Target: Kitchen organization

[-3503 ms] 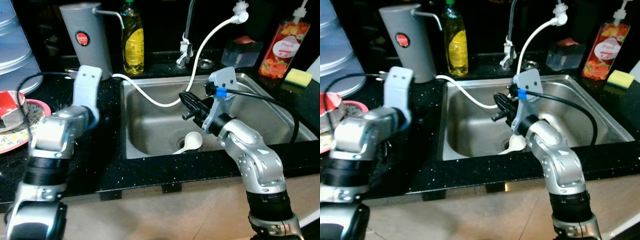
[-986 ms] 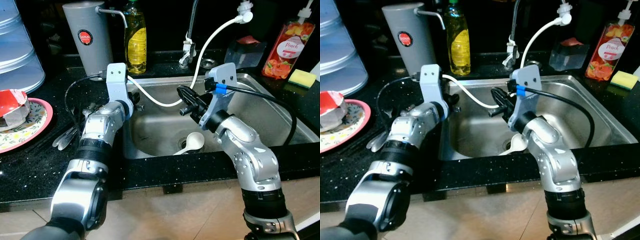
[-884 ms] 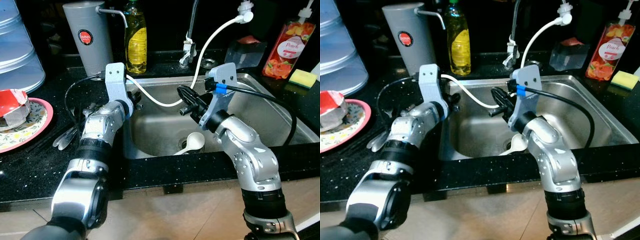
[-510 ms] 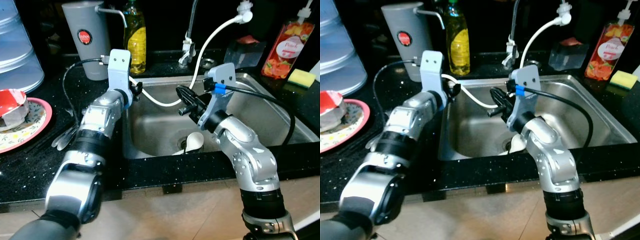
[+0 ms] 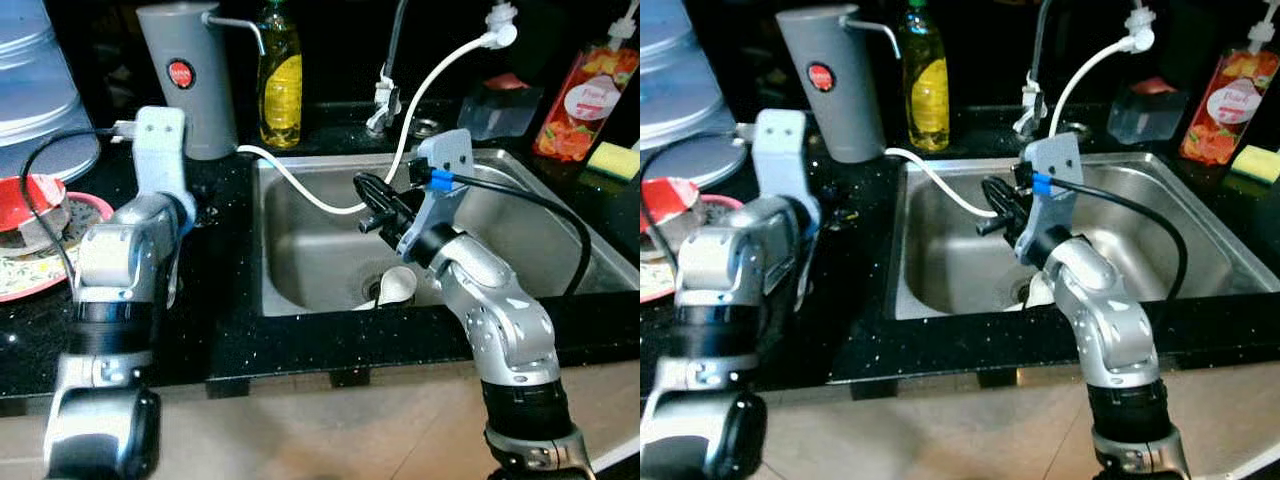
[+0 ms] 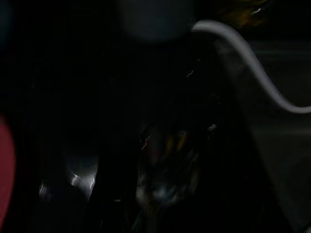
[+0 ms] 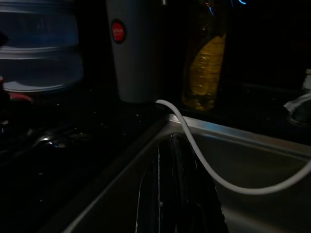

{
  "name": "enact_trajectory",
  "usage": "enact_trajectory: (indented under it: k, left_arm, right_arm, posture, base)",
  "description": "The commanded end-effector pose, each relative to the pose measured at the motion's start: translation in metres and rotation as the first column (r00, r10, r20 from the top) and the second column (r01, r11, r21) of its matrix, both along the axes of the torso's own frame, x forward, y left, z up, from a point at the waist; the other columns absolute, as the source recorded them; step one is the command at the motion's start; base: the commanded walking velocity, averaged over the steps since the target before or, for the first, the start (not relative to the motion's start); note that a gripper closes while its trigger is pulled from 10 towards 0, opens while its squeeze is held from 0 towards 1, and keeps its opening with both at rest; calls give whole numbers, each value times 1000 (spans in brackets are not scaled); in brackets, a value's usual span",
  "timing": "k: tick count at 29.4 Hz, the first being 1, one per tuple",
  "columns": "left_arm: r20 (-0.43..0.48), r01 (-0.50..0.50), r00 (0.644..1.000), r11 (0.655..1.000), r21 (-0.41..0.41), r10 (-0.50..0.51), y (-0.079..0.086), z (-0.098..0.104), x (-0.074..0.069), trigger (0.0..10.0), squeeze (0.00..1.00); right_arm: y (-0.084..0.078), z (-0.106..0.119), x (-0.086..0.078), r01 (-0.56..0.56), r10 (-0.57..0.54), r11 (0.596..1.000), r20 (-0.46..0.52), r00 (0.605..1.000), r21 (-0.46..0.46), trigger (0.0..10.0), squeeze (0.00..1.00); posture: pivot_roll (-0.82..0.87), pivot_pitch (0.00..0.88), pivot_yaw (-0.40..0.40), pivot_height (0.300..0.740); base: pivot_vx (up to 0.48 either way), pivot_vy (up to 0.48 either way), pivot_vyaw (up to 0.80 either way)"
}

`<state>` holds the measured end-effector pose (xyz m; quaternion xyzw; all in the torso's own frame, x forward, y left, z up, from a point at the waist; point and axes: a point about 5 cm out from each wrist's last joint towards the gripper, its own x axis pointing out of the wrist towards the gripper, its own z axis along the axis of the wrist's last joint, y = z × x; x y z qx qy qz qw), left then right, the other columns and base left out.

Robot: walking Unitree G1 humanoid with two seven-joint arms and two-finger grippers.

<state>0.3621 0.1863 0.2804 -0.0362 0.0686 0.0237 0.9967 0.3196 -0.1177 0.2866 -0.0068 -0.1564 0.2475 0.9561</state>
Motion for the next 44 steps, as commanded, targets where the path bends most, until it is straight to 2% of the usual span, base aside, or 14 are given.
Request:
enact_trajectory:
  k: [1, 2, 3, 10, 16, 19, 22, 23, 26, 31, 33, 34, 36, 44]
  left_arm:
    - [-30, -55, 998, 998, -9, 55, 7, -5, -5, 10000, 0]
    - [-39, -146, 988, 988, 58, 148, 22, -10, -8, 10000, 0]
    - [-36, -173, 984, 981, 90, 177, 27, -11, -9, 10000, 0]
    - [-79, -190, 977, 978, 88, 197, 33, -19, -12, 10000, 0]
    - [-101, -191, 975, 978, 80, 199, 29, -23, -16, 10000, 0]
    - [-70, -176, 981, 979, 98, 183, 27, -19, -15, 10000, 0]
    - [6, -94, 996, 992, 86, 94, 14, -6, -15, 10000, 0]
    - [6, -94, 996, 992, 86, 94, 14, -6, -15, 10000, 0]
    - [4, -49, 999, 999, 17, 49, -2, -3, -17, 10000, 0]
    - [-31, -82, 996, 997, -4, 82, -10, -9, -23, 10000, 0]
    - [-74, -137, 988, 990, -9, 136, -6, -18, -26, 8863, 0]
    - [-74, -137, 988, 990, -9, 136, -6, -18, -26, 8863, 0]
    - [-76, -193, 978, 981, 35, 195, -2, -21, -30, 10000, 0]
    - [-70, -211, 974, 976, 54, 215, -2, -22, -32, 10000, 0]
  right_arm:
    - [0, -4, 2, 3, -3, 1000, -9, 1000, -1, 10000, 0]
    - [2, -5, 2, -3, 3, 1000, -9, 1000, 0, 10000, 0]
    - [2, -5, 2, -4, 4, 1000, -9, 1000, 1, 10000, 0]
    - [3, -5, 2, -7, 7, 1000, -8, 1000, 3, 10000, 0]
    - [2, -5, 2, -6, 6, 1000, -2, 1000, 1, 10000, 0]
    - [2, -4, 2, -6, 6, 1000, -1, 1000, 1, 10000, 0]
    - [2, -4, 3, -8, 8, 1000, 1, 1000, 1, 10000, 0]
    - [2, -4, 3, -8, 8, 1000, 1, 1000, 1, 10000, 0]
    - [2, -4, 3, -9, 9, 1000, 1, 1000, -1, 10000, 0]
    - [1, -4, 2, -4, 4, 1000, 0, 1000, 1, 10000, 0]
    - [1, -5, 2, -3, 3, 1000, -3, 1000, 2, 10000, 0]
    - [1, -5, 2, -3, 3, 1000, -3, 1000, 2, 10000, 0]
    - [2, -5, 2, -4, 4, 1000, -5, 1000, 3, 10000, 0]
    - [2, -5, 2, -4, 4, 1000, -5, 1000, 3, 10000, 0]
  posture:
    - [-27, 112, 24, 740]
    - [-25, 106, 27, 740]
    - [-25, 106, 27, 740]
    - [-25, 103, 25, 740]
    - [-32, 96, 26, 740]
    - [-34, 96, 23, 740]
    - [-34, 97, 21, 740]
    - [-34, 97, 21, 740]
    - [-34, 97, 21, 740]
    - [-35, 103, 31, 740]
    - [-35, 105, 32, 740]
    - [-35, 105, 32, 740]
    - [-29, 107, 33, 740]
    - [-29, 107, 33, 740]
  base:
    - [0, 0, 0]
    - [0, 0, 0]
    - [0, 0, 0]
    - [0, 0, 0]
    - [0, 0, 0]
    - [0, 0, 0]
    - [0, 0, 0]
    - [0, 0, 0]
    - [0, 0, 0]
    - [0, 0, 0]
    - [0, 0, 0]
    - [0, 0, 0]
    - [0, 0, 0]
    - [0, 0, 0]
